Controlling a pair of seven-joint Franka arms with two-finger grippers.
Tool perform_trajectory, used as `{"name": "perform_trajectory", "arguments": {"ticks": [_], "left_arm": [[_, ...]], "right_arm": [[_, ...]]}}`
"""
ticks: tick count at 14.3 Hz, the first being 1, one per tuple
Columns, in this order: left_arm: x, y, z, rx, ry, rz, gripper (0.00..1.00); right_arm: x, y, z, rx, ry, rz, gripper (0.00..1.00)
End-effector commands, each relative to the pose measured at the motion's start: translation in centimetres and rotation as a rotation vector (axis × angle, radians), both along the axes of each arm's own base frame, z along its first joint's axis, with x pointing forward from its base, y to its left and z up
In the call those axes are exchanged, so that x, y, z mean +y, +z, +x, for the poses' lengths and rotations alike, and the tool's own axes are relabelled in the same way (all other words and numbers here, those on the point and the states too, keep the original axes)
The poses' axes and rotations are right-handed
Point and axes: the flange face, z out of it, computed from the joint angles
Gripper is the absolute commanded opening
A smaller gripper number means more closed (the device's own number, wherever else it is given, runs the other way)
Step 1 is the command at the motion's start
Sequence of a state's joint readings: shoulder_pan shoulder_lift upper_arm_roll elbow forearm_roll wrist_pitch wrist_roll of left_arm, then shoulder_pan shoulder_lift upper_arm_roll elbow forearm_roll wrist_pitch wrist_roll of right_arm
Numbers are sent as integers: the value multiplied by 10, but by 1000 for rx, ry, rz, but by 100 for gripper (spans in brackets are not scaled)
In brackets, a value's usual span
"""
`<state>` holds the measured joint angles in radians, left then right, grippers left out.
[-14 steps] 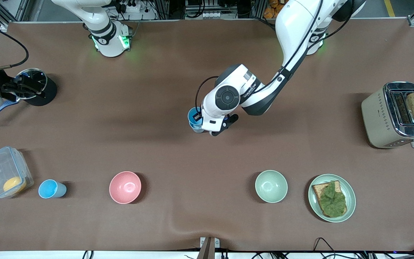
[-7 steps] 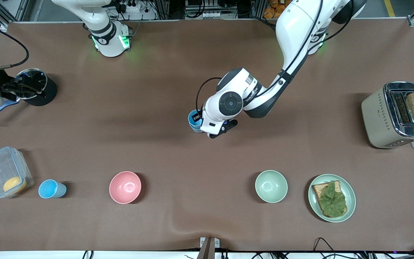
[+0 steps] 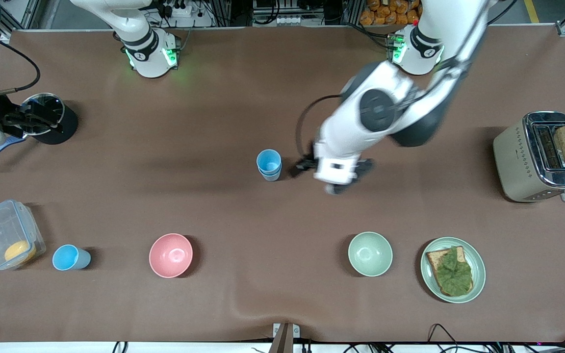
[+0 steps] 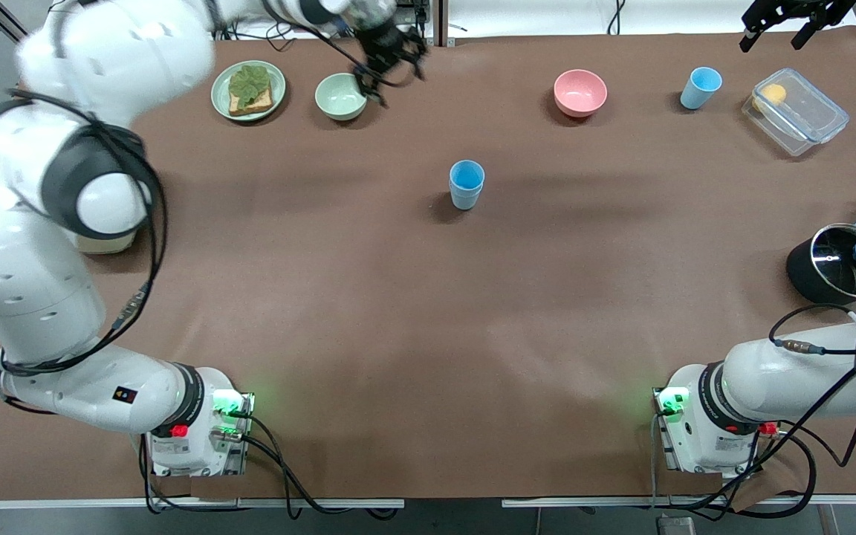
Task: Stack blue cups with both arms
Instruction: 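Open the left gripper and lift it off the stacked cups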
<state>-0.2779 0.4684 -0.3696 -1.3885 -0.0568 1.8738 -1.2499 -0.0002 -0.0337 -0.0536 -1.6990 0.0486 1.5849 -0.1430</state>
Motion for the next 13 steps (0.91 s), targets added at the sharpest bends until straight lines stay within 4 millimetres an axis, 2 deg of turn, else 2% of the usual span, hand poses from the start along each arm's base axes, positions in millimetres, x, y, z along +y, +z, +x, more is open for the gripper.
{"name": "perform_trajectory", "arguments": {"ticks": [1, 3, 7, 11, 13], "left_arm": [[41, 19, 7, -51, 27, 91, 100], [66, 38, 12, -82, -18, 115, 100], [131, 83, 7, -75, -243, 155, 100], [208, 105, 11, -58, -391, 187, 100], [249, 121, 2, -23, -537, 182, 100]], "right_arm": [[2, 3, -4, -1, 7, -3, 100], [2, 2, -4, 1, 5, -3, 100], [2, 2, -4, 1, 2, -2, 100], [4, 2, -4, 1, 6, -2, 100], [3, 3, -4, 0, 5, -2, 100]]}}
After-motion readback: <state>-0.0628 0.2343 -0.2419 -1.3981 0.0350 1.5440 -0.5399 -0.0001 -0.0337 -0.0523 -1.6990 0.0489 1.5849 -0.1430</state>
